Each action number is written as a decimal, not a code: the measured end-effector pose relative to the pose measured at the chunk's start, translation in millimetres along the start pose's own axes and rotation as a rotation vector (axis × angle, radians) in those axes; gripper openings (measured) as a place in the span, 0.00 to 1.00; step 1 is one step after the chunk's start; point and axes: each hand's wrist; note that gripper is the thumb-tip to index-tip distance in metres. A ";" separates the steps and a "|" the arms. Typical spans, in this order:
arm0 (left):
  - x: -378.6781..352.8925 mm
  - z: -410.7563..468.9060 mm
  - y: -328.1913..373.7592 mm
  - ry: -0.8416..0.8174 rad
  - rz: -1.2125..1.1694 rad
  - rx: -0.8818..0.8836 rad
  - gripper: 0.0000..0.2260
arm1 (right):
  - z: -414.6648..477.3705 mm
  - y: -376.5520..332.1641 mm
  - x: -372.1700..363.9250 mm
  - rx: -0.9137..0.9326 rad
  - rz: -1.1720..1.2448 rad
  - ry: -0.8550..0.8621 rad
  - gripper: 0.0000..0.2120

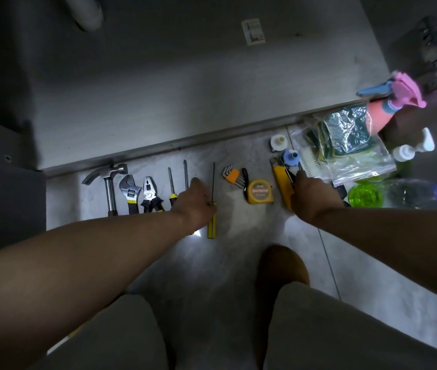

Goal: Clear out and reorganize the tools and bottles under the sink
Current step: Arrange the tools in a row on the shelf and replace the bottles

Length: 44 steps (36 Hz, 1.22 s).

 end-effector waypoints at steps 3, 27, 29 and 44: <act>4.8 -0.3 -8.2 0.071 0.130 -0.038 0.09 | 5.1 7.5 -0.8 0.010 -0.085 -0.033 0.09; 0.1 0.7 -41.6 0.201 1.005 -0.549 0.23 | -16.8 -60.5 -4.5 0.344 0.219 -0.162 0.10; 2.4 1.4 -43.0 0.207 1.004 -0.554 0.22 | -14.2 -79.7 -11.1 0.312 0.261 -0.291 0.12; 9.1 -0.1 -53.9 0.303 1.014 -0.515 0.24 | 13.2 -148.5 -30.0 0.302 0.072 -0.389 0.14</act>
Point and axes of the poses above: each hand's wrist, its own z-axis towards the middle knuckle, its own x-axis out of the back of the hand, y = z × x, and after that the axes turned 6 degrees about x, right-handed
